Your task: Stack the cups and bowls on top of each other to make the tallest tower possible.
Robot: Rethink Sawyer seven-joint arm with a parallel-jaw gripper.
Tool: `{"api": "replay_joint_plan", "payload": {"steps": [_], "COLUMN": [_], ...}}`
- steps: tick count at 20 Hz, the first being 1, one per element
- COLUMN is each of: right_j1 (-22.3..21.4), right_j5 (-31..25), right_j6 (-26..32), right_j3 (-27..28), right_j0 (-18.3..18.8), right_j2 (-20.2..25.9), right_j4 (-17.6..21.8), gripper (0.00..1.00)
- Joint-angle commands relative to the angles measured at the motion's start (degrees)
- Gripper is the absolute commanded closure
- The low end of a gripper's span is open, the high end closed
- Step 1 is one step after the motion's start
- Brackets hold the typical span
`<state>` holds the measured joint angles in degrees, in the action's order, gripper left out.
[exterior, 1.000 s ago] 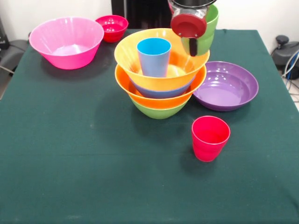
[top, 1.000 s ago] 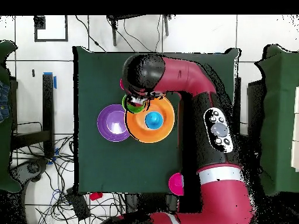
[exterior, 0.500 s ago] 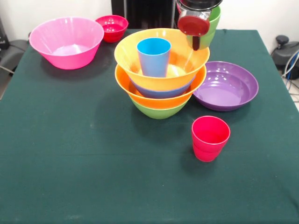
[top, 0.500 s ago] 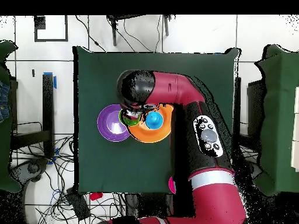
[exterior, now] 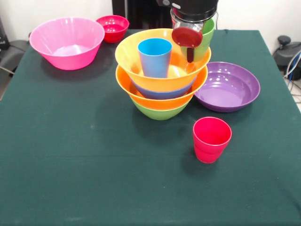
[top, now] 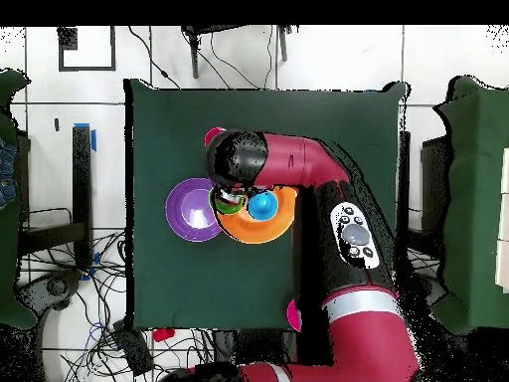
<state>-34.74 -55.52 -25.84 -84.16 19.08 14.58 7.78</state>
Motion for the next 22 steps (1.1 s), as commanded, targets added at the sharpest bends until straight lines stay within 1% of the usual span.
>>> {"api": "replay_joint_plan", "payload": {"steps": [1, 8, 17, 22], "right_j1": [3.3, 3.7, 6.8, 7.6], "right_j5": [3.2, 3.7, 6.8, 8.3], "right_j6": [-10.6, -10.2, -8.6, -7.4], "right_j3": [-2.4, -3.0, -2.3, -2.1], "right_j0": [-1.0, -0.7, 0.5, 0.9], "right_j2": [-0.1, -0.2, -0.2, -0.3], "right_j4": [2.6, 2.8, 4.1, 5.0], "gripper": [1.00, 1.00, 1.00, 1.00]}}
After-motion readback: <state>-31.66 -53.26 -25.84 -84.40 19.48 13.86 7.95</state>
